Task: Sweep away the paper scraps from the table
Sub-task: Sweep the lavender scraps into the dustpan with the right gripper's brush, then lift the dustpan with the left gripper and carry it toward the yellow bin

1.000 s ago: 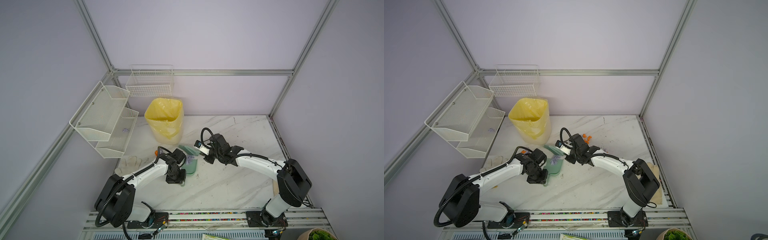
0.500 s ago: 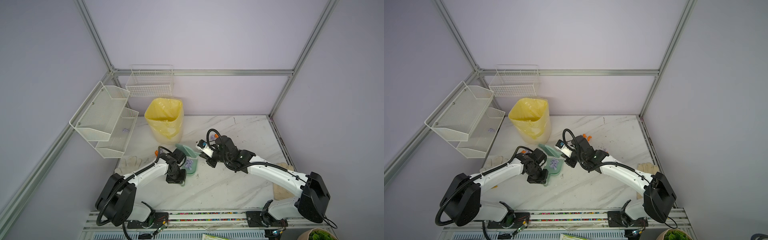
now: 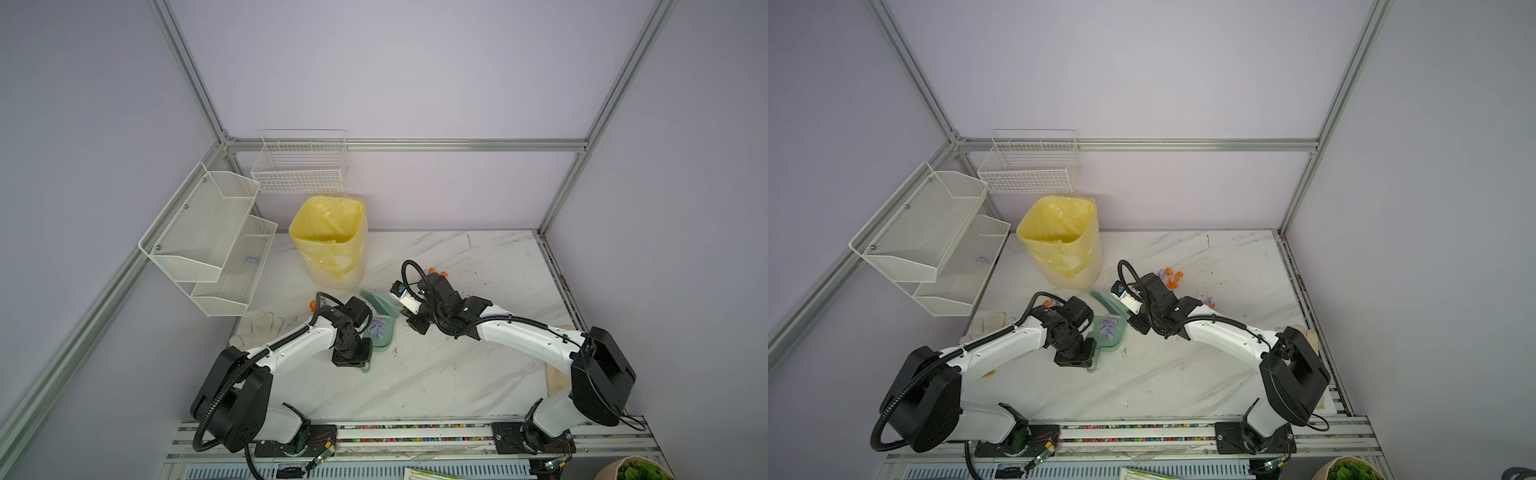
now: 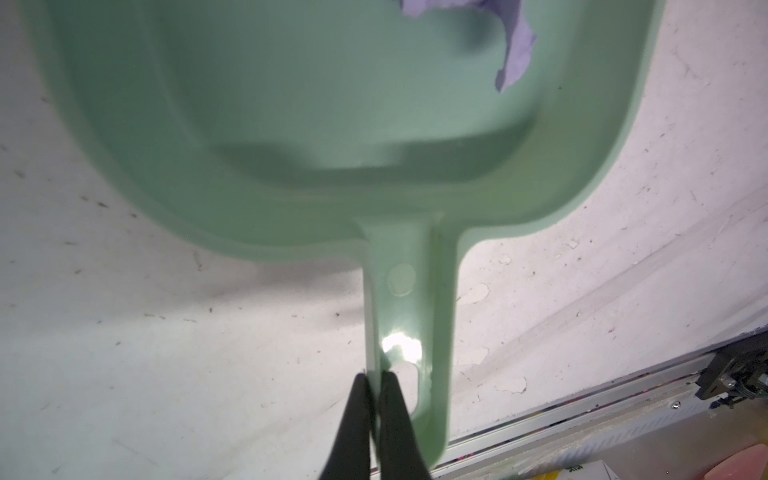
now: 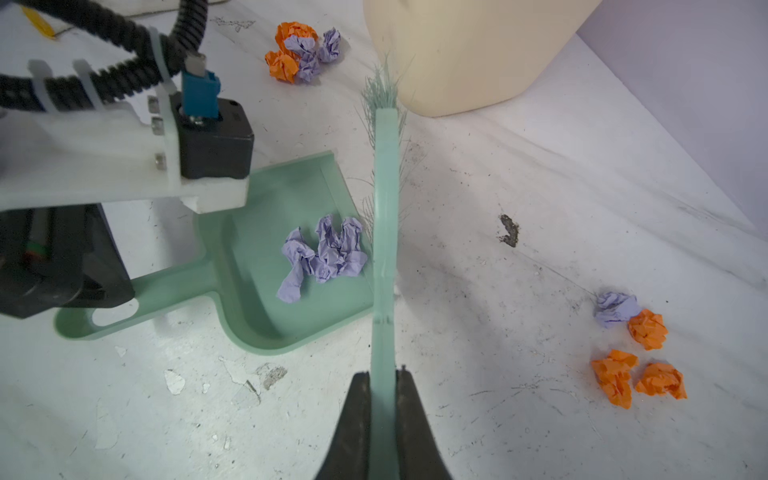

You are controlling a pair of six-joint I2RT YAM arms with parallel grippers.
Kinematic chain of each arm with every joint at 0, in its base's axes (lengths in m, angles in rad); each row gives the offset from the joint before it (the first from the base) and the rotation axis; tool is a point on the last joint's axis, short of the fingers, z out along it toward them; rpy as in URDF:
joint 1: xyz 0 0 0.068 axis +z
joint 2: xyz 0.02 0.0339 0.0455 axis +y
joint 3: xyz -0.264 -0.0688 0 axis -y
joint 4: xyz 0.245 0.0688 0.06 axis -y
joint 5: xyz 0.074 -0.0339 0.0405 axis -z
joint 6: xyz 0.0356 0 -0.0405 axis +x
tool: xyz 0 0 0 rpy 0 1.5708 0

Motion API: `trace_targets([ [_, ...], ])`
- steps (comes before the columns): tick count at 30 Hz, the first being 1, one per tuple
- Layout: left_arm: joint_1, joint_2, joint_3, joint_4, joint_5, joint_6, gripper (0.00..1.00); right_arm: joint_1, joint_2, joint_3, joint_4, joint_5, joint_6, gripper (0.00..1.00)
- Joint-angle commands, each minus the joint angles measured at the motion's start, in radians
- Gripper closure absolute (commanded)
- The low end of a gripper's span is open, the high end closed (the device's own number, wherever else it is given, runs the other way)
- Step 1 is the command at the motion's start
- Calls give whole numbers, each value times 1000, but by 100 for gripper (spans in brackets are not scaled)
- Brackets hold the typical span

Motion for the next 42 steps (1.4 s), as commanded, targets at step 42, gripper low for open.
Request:
trace_targets([
  [42,8,21,106,74,-63,72,100,44,-53,166,-113,208,406,100],
])
